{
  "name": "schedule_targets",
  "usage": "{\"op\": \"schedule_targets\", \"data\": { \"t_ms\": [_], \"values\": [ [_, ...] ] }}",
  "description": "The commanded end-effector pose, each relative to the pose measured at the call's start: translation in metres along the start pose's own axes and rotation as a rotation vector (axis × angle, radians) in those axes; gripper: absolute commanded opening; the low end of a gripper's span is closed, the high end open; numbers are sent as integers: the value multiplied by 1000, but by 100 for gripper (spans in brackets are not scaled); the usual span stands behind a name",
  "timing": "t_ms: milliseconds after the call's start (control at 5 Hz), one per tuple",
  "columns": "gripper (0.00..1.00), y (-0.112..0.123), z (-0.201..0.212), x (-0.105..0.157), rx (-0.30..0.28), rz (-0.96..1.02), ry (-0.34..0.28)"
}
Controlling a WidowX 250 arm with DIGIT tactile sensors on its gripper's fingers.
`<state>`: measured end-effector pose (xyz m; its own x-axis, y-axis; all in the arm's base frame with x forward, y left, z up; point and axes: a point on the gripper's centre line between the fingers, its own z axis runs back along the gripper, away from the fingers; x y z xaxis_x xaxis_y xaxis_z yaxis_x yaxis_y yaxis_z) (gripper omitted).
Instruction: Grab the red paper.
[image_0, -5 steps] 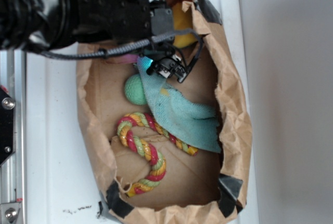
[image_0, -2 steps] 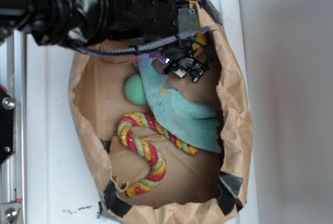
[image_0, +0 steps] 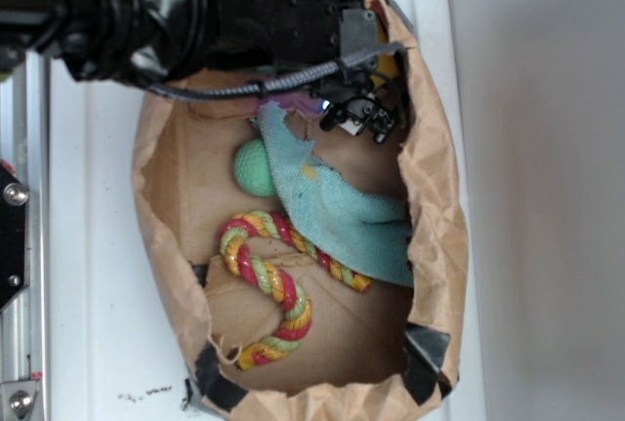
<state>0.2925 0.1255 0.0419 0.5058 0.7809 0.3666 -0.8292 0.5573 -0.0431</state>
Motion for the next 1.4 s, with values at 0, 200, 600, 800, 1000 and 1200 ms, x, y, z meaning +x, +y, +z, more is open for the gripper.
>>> {"op": "schedule_targets", "data": {
  "t_ms": [0,200,600,800,1000,1200],
  "values": [
    [100,14,19,29,-49,180,-145],
    [100,15,21,29,-50,195,-136],
    [0,16,25,26,-63,202,-118],
    [0,16,26,25,-60,189,-117],
    [0,16,25,25,-55,181,-117],
    [0,15,31,24,-69,140,-85]
  ]
}}
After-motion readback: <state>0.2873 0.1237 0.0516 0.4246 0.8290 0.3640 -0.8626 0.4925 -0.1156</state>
